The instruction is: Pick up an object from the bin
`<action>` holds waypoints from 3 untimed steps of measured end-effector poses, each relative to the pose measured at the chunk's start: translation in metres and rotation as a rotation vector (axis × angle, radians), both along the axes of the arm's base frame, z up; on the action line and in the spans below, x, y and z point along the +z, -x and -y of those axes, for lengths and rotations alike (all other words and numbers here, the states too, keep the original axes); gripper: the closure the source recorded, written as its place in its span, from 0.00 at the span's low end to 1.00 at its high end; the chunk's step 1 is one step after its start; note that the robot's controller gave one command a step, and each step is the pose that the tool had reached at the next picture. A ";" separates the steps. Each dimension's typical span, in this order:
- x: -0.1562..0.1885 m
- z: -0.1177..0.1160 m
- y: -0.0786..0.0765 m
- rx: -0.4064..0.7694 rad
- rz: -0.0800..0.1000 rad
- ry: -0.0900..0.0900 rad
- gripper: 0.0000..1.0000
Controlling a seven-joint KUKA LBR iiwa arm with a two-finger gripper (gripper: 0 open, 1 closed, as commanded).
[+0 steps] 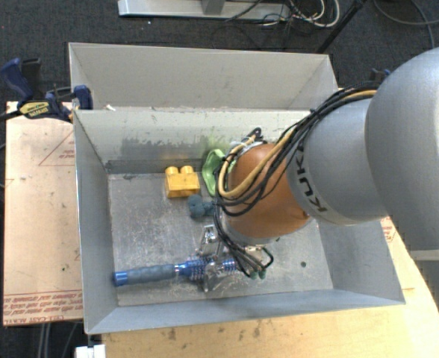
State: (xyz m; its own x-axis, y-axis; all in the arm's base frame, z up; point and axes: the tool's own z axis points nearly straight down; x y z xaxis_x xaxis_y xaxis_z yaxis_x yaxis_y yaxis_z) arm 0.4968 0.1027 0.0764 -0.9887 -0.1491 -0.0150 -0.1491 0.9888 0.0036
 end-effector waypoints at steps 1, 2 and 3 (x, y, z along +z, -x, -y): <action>0.000 0.000 0.000 0.000 0.000 0.000 0.00; 0.000 0.000 0.000 0.000 -0.001 0.000 1.00; 0.150 0.039 -0.016 0.040 -0.005 0.006 1.00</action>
Offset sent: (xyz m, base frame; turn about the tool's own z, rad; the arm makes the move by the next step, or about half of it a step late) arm 0.0000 0.0000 0.0000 0.0000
